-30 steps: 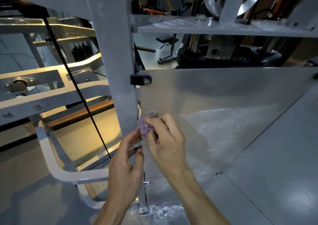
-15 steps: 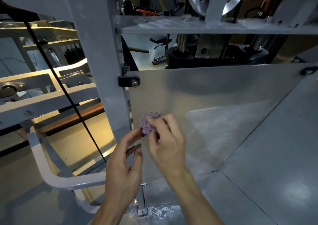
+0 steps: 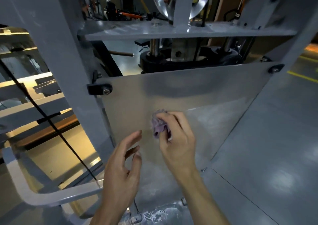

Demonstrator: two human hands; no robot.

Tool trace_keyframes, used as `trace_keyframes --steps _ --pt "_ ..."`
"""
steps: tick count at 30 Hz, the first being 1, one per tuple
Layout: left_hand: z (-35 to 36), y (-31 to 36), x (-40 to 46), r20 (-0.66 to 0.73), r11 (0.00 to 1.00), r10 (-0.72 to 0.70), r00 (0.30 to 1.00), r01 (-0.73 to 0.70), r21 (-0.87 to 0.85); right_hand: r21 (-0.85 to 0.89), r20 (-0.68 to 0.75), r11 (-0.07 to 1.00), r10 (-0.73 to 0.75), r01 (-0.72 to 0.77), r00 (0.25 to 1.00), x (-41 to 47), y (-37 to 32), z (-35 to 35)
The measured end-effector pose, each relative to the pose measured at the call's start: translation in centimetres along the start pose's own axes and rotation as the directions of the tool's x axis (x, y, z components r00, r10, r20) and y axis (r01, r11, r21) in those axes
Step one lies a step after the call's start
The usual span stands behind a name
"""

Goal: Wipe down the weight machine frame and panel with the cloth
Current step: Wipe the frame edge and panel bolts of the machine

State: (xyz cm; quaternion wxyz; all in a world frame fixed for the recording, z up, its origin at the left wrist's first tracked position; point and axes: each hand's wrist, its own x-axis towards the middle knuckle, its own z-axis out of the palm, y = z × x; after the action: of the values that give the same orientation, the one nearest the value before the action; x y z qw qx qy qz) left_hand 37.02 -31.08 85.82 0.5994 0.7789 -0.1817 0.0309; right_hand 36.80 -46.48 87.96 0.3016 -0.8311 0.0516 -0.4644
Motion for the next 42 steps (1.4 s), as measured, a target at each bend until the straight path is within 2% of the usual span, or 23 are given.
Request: trace_keyframes --steps 2,4,5,7,10,12,14,17,19,21,23,25,27,31,33,35,39,42 --pt "0.6 0.0 0.3 0.01 1.0 0.02 1.0 -0.02 -0.016 -0.038 -0.118 0.996 0.076 -0.081 0.99 1.1 2.4 -2.4" --pt "1.4 0.1 0.4 0.016 0.999 0.037 0.999 -0.037 -0.026 -0.075 -0.284 0.975 0.179 -0.208 0.942 2.3 4.4 -4.5" --pt "1.7 0.2 0.3 0.011 0.998 0.046 0.999 -0.046 -0.037 -0.08 -0.32 0.971 0.189 -0.226 0.928 2.4 4.7 -4.6" --pt "2.4 0.5 0.4 -0.008 0.997 0.055 0.998 -0.055 -0.058 -0.036 -0.278 0.986 0.146 -0.162 0.949 1.9 3.7 -3.2" --pt "3.7 1.3 0.9 -0.011 0.996 0.069 0.998 -0.069 -0.052 0.02 -0.062 1.0 0.009 -0.008 0.998 0.6 1.3 -0.9" --pt "4.5 1.6 1.2 -0.002 0.995 0.077 0.997 -0.076 -0.065 0.039 0.024 0.999 -0.018 0.017 1.0 0.9 2.0 -1.7" --pt "4.9 2.0 1.4 -0.016 0.994 0.079 0.997 -0.08 -0.075 0.028 -0.04 0.999 0.02 -0.019 0.999 1.9 4.5 -4.0" --pt "5.7 2.6 1.3 -0.052 0.994 0.074 0.996 -0.078 -0.074 -0.042 -0.262 0.984 0.155 -0.171 0.953 3.3 8.6 -8.0" --pt "6.6 3.0 1.2 -0.063 0.994 0.071 0.996 -0.075 -0.073 -0.05 -0.317 0.978 0.178 -0.204 0.932 3.5 9.2 -8.2" --pt "7.7 3.2 1.1 -0.063 0.994 0.079 0.995 -0.084 -0.077 0.005 -0.248 0.991 0.129 -0.132 0.96 3.0 7.7 -6.5" --pt "8.8 3.4 1.2 -0.053 0.992 0.094 0.994 -0.097 -0.076 0.048 -0.076 0.998 0.042 -0.038 0.996 2.2 6.0 -5.0" --pt "9.9 3.9 1.4 -0.041 0.993 0.099 0.994 -0.102 -0.065 0.056 0.035 0.998 -0.015 0.013 0.999 2.2 6.4 -5.4" --pt "10.5 4.3 1.6 -0.048 0.993 0.093 0.995 -0.096 -0.062 0.054 0.021 0.999 -0.001 0.0 1.0 3.2 8.3 -7.2" --pt "12.1 4.7 1.4 -0.072 0.995 0.081 0.994 -0.086 -0.06 -0.036 -0.218 0.986 0.15 -0.161 0.964 5.3 13.2 -11.9" --pt "12.8 5.0 1.1 -0.076 0.994 0.096 0.992 -0.099 -0.039 -0.023 -0.286 0.979 0.187 -0.202 0.94 5.4 13.6 -12.1" --pt "13.6 5.4 0.9 -0.069 0.994 0.111 0.991 -0.112 -0.009 0.038 -0.234 0.985 0.171 -0.167 0.957 4.9 12.2 -10.8" --pt "15.2 6.0 1.0 -0.055 0.984 0.171 0.984 -0.168 0.051 0.072 -0.036 0.997 0.029 -0.027 0.999 4.0 11.9 -9.6" --pt "16.2 6.2 1.2 -0.075 0.984 0.175 0.982 -0.171 0.059 0.069 -0.093 0.995 0.071 -0.065 0.993 5.3 14.9 -12.4"
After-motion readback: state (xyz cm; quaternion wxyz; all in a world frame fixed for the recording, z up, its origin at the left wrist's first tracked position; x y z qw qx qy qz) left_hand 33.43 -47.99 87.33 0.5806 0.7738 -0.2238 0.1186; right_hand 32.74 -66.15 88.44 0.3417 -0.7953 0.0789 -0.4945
